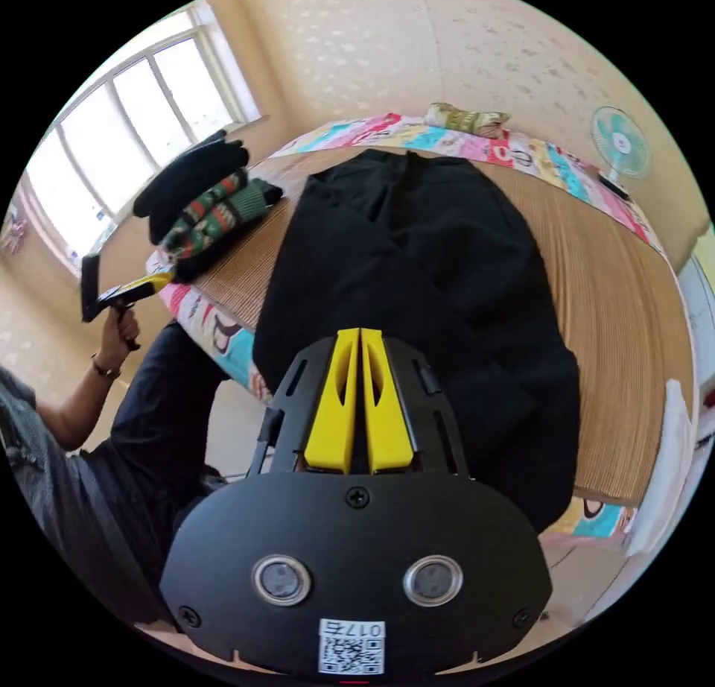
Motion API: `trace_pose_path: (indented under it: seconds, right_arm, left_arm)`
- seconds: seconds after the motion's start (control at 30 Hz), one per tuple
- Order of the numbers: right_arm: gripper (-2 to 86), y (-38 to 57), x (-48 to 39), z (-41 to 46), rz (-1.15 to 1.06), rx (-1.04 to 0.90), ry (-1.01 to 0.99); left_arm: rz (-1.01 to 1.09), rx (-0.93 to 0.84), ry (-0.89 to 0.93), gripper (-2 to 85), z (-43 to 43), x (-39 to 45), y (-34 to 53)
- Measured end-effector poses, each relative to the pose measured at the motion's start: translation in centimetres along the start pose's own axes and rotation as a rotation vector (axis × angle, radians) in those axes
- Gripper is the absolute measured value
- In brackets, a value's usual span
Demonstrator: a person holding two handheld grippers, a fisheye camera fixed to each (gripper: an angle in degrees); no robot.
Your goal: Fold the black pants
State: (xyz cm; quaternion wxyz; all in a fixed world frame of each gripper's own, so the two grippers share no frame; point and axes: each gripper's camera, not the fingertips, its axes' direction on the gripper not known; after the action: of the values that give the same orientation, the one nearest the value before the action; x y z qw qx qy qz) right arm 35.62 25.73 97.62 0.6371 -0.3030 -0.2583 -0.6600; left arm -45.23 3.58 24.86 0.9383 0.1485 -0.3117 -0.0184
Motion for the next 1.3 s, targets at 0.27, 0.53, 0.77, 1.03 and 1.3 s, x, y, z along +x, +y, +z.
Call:
trace_pose_path:
  seconds: [0.27,0.53,0.77,1.03,1.3]
  right_arm:
    - [13.4,2.2,11.4,4.6,0.330,-0.164,0.198]
    - [4.4,4.1,8.0,3.0,0.366,-0.219,0.040]
    - [3.5,3.5,-8.8,-0.9,-0.030,-0.030,0.084]
    - [3.9,2.8,-29.9,2.6,-0.568,0.154,-0.677]
    - [4.5,4.6,-38.3,7.4,-0.850,-0.177,-0.694]
  left_arm:
    - [-0.101,0.114,-0.087,8.7,-15.2,-7.5,6.3]
    - [-0.155,0.242,-0.124,8.2,-22.0,-6.9,11.6]
    - [-0.120,0.193,-0.002,7.4,-20.9,-3.7,13.5]
    - [-0.015,0.060,0.120,6.3,-14.6,3.8,11.4]
    - [-0.014,0.003,0.215,5.4,-12.0,9.6,10.4]
